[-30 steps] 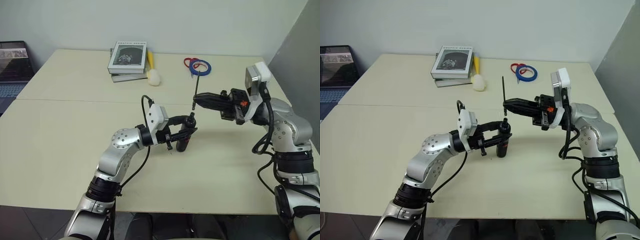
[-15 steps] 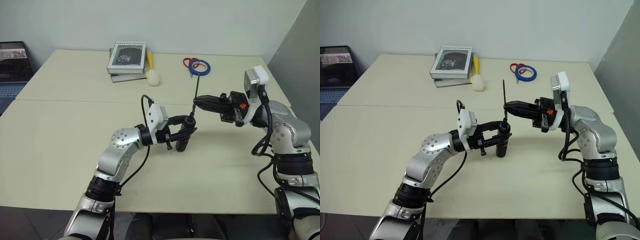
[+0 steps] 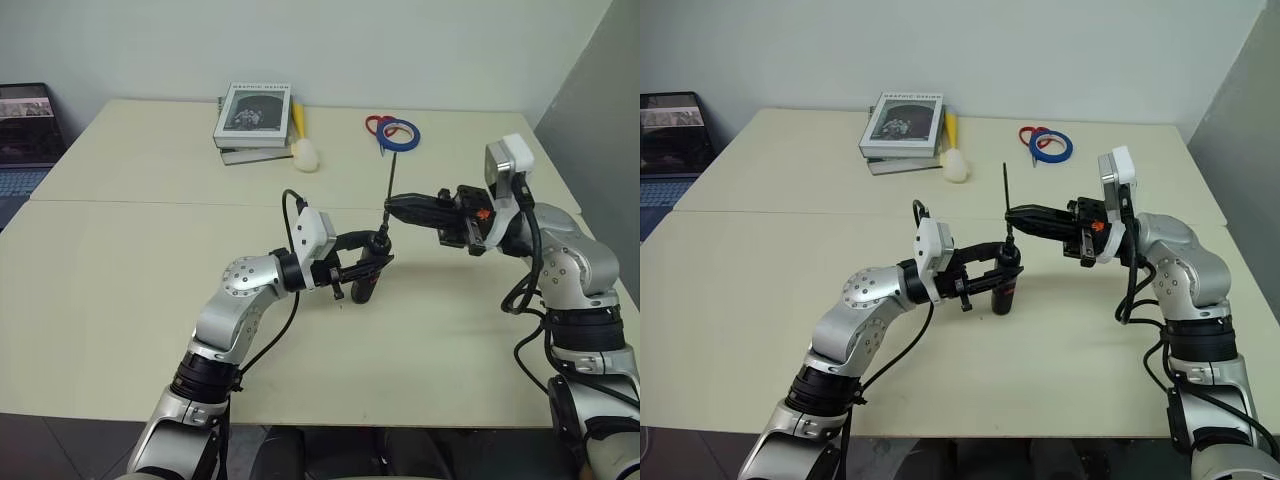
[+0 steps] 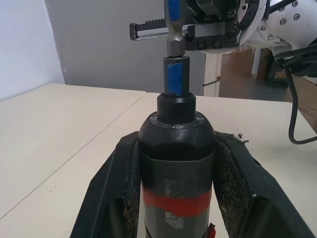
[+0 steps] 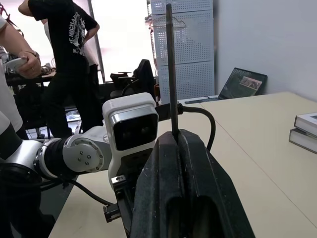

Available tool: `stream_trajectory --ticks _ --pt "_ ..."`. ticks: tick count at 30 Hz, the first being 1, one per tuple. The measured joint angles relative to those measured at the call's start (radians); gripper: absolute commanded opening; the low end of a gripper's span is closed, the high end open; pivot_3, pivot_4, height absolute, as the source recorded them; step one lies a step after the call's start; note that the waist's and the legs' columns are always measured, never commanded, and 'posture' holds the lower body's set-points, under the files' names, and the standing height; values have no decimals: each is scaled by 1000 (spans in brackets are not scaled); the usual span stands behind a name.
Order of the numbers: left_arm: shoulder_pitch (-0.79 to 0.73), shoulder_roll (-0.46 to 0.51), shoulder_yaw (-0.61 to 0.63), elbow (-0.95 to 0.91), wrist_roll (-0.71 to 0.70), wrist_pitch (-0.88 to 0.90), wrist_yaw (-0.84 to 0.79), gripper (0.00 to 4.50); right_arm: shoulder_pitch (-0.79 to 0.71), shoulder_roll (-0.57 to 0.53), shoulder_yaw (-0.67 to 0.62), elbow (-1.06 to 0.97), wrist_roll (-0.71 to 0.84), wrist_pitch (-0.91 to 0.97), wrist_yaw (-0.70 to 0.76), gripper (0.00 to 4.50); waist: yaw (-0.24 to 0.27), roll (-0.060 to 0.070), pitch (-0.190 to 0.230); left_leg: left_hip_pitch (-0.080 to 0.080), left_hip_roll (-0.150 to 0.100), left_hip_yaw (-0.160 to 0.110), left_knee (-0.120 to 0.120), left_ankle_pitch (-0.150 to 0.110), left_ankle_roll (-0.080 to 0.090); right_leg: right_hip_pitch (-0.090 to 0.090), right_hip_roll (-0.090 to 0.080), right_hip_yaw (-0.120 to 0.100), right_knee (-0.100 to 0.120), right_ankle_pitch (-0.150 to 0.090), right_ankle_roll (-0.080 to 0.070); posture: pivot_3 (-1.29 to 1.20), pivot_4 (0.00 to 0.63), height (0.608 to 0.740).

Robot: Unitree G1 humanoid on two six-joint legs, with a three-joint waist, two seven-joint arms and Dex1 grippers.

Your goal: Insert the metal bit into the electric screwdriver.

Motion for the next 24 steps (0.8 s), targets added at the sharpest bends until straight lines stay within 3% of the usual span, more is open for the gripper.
stream_trajectory --ticks 24 --pt "0 12 0 -1 -7 -1 -4 1643 13 -8 5 3 -8 -19 20 0 0 0 0 0 0 0 0 0 0 0 0 0 0 0 0 0 150 740"
